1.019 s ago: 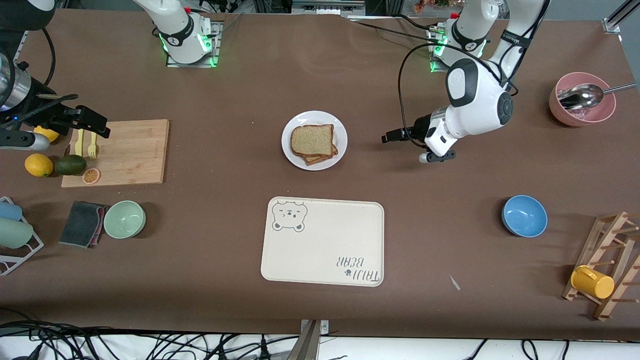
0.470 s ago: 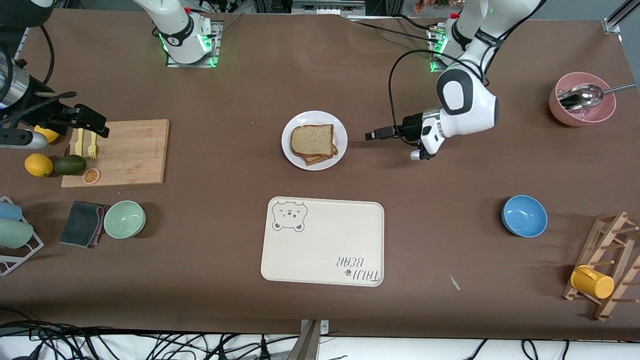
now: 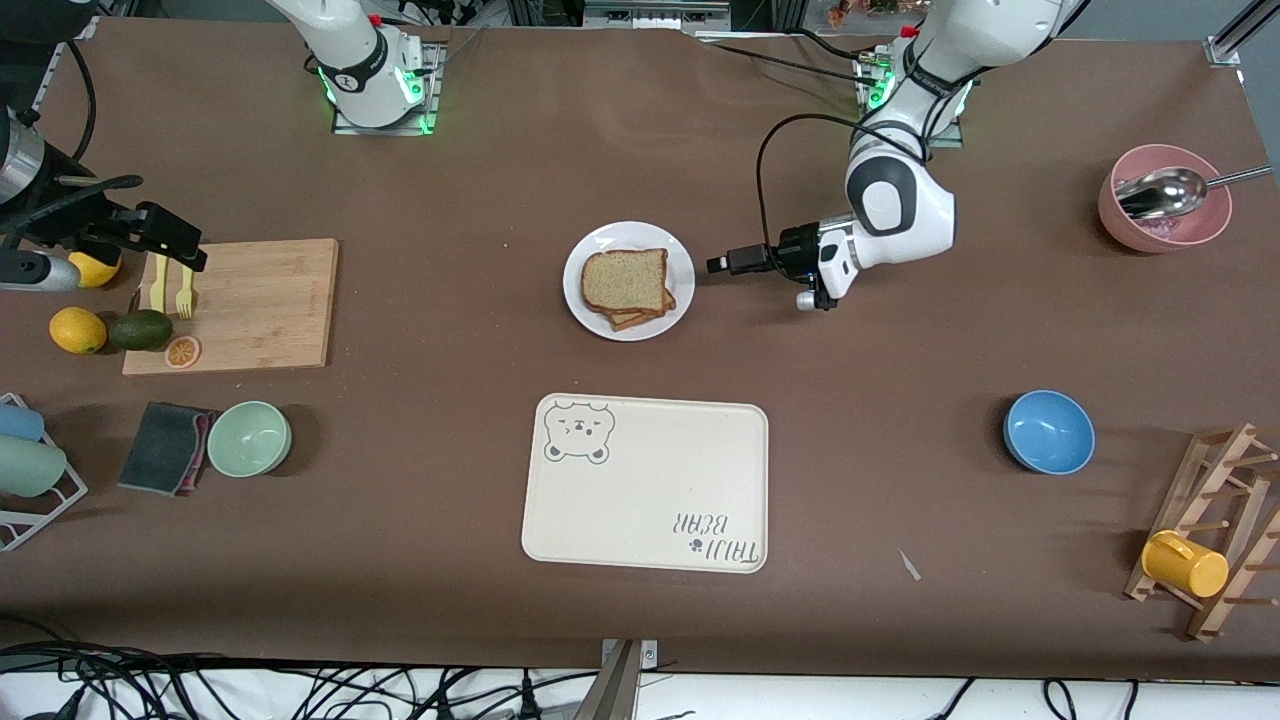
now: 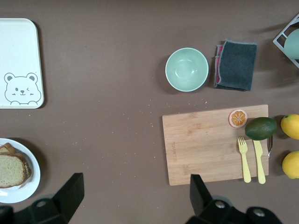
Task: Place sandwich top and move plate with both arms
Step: 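Reach the left gripper toward the white plate rim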
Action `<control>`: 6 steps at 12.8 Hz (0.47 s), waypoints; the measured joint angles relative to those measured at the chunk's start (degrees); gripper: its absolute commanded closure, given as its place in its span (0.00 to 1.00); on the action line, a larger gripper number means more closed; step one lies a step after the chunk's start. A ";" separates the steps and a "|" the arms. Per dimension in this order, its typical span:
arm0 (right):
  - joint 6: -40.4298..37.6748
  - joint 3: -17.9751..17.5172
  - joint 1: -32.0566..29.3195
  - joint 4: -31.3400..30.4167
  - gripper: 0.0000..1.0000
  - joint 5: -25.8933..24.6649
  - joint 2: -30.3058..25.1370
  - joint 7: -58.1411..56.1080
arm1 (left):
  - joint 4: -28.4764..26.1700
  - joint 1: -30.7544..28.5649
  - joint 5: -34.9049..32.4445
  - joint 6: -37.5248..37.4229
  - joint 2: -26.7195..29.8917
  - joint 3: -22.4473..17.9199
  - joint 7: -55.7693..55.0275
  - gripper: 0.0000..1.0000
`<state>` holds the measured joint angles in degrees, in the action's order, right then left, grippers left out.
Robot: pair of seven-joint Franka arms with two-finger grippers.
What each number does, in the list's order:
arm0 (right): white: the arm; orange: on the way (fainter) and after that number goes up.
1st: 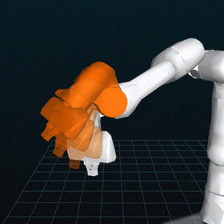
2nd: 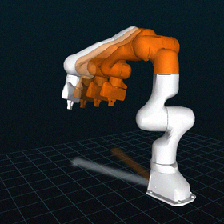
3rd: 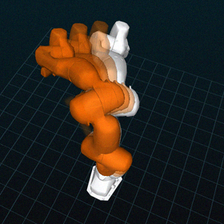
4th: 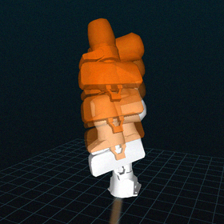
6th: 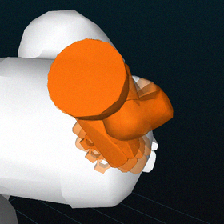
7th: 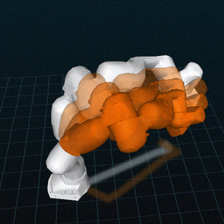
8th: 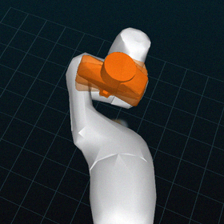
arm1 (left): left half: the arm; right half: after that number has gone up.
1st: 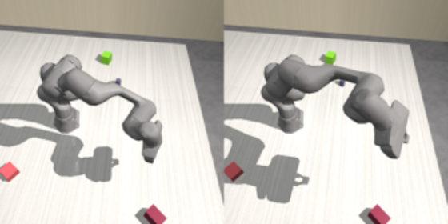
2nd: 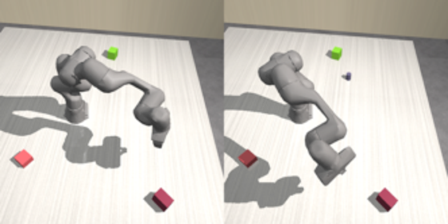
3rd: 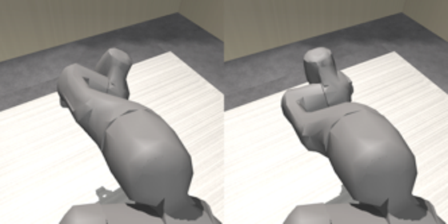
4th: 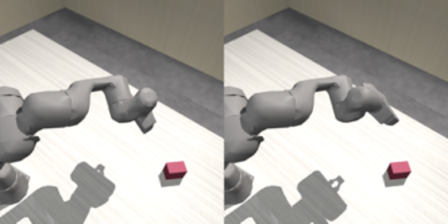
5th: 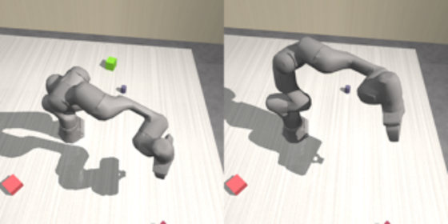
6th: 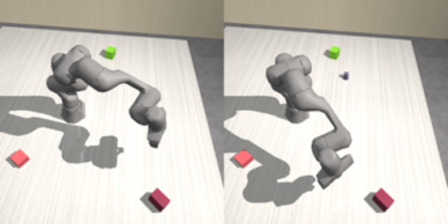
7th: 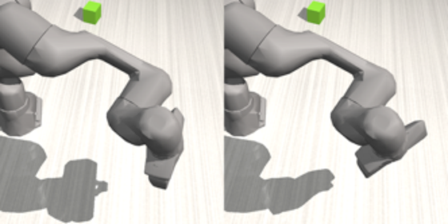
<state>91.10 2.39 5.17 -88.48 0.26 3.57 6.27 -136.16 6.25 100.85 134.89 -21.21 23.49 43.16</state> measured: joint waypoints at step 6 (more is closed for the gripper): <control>-0.20 0.01 0.00 0.00 0.00 0.00 0.65 0.05 | 0.38 3.17 7.09 0.04 -4.27 -0.04 6.41 0.08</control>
<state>90.90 2.40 5.17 -88.48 0.27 4.23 6.32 -135.78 9.42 107.94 134.93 -25.48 23.46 49.57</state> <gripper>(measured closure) 0.000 0.031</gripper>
